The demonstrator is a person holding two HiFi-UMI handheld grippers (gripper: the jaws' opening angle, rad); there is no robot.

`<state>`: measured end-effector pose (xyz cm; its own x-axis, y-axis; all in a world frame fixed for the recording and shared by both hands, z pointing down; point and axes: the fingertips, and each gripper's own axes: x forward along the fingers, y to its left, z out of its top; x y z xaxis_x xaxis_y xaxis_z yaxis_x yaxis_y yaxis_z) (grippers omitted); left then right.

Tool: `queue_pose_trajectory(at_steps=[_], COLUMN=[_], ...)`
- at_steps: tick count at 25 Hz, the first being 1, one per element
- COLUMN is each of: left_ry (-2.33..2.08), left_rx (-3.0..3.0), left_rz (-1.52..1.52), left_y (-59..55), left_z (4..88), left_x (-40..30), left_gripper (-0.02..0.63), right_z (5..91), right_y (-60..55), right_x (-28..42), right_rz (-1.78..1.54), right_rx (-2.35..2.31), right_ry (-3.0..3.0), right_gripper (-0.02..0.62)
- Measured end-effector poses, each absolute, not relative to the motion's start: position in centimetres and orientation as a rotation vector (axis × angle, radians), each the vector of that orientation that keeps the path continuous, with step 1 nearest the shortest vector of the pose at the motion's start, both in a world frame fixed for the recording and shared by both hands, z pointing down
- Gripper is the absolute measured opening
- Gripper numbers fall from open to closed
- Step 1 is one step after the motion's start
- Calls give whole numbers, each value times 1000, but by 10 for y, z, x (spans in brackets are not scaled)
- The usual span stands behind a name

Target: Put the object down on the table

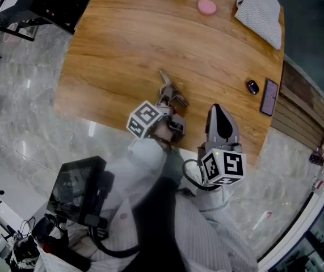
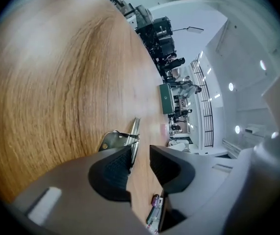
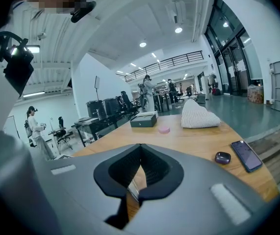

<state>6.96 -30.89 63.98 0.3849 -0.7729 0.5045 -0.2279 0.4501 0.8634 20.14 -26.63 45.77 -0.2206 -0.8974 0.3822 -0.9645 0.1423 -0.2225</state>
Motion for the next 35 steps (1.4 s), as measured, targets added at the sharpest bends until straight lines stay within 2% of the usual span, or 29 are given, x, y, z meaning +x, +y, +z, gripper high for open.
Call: queue_pose_trajectory(at_steps=[3, 6, 11, 19, 21, 24, 28, 35], left_ry=[-1133, -1082, -1036, -1149, -1156, -1151, -1138, -1163], left_rx=[1122, 1172, 1223, 1405, 1518, 1744, 2086, 2536], left_rz=[-480, -517, -538, -477, -456, -417, -354, -132], left_y=[-308, -308, -299, -321, -336, -354, -364, -364], left_z=[636, 629, 624, 594, 563, 501, 419, 346], left_x=[65, 64, 61, 22, 22, 31, 55, 93], left_gripper=[130, 189, 241, 235, 212, 112, 15, 0], right_z=[462, 467, 477, 464, 451, 423, 376, 325], right_y=[-264, -262, -262, -274, -279, -289, -303, -326], right_x=[199, 196, 190, 182, 178, 169, 162, 160], right_rz=[655, 678, 706, 660, 629, 551, 379, 169], right_rx=[1844, 1834, 1814, 1803, 1805, 1810, 1830, 1849], right_ry=[-2249, -2250, -2252, -2310, -2330, -2370, -2452, -2518], right_gripper=[14, 14, 14, 14, 14, 14, 14, 14])
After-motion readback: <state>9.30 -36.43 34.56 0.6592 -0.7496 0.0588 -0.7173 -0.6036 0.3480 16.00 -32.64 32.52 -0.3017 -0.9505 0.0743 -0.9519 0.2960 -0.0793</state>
